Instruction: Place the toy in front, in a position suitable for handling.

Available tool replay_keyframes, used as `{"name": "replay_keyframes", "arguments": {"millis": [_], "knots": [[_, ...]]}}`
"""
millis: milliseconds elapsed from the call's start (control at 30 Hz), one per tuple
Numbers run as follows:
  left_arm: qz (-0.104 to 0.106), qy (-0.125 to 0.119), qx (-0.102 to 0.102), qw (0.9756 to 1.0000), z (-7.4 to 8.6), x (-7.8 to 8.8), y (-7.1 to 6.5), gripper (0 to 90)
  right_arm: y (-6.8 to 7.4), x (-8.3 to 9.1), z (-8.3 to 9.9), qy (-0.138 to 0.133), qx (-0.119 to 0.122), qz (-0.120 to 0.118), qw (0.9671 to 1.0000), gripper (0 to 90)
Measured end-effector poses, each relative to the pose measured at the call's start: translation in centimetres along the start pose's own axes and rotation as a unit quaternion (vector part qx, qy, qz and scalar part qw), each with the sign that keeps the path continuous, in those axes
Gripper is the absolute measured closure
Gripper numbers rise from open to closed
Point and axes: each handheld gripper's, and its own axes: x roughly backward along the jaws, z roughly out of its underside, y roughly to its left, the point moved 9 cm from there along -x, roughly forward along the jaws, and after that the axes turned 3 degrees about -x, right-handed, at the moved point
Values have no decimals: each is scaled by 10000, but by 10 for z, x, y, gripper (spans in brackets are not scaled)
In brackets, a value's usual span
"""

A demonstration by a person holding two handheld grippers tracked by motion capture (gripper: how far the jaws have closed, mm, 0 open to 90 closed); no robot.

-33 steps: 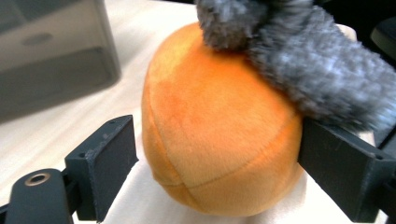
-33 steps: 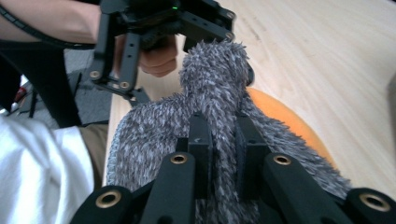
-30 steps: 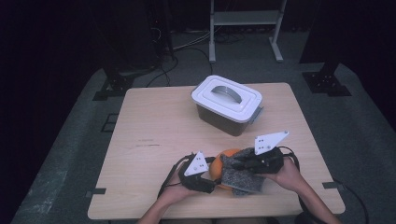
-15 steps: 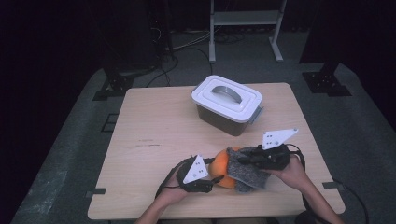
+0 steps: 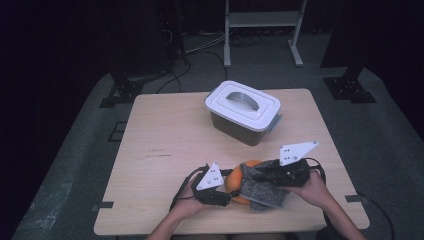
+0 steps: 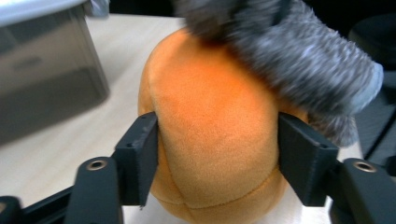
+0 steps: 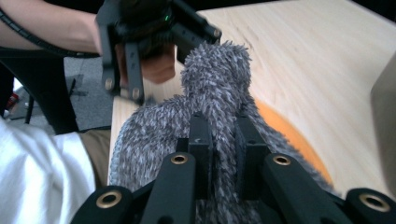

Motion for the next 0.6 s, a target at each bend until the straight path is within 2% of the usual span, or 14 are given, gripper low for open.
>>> {"name": "replay_keyframes", "arguments": {"millis": [67, 133, 200, 333, 400, 500, 533, 567, 600], "knots": [[-229, -12, -271, 9994, -6, 1, -1, 368, 3, -5, -11, -52, 112, -23, 9999, 795], [-368, -12, -376, 9986, -7, 4, 2, 369, 3, -10, -18, -9, 251, 46, 9997, 794], [-452, 43, -433, 9980, -3, 8, 8, 370, 0, -12, -19, 18, 249, 77, 9997, 794], [-387, 62, -326, 9987, 3, 9, 10, 355, -10, -9, -5, 89, 51, 139, 9999, 794], [-294, 14, -190, 9994, 2, 8, 11, 293, -14, -4, 3, 36, -104, 149, 9998, 794], [-153, 111, 230, 9996, 6, 2, 14, 148, -14, -2, 9, 6, -191, 98, 9998, 793], [-100, 128, 337, 9993, 7, 1, 14, 126, -13, -1, 10, 31, -192, 73, 9998, 793], [-65, 123, 372, 9992, 9, -1, 13, 128, -12, -2, 9, 47, -175, 71, 9998, 793], [-63, 105, 294, 9995, 9, -1, 11, 176, -10, -2, 7, 79, -113, 108, 9998, 792]]}}
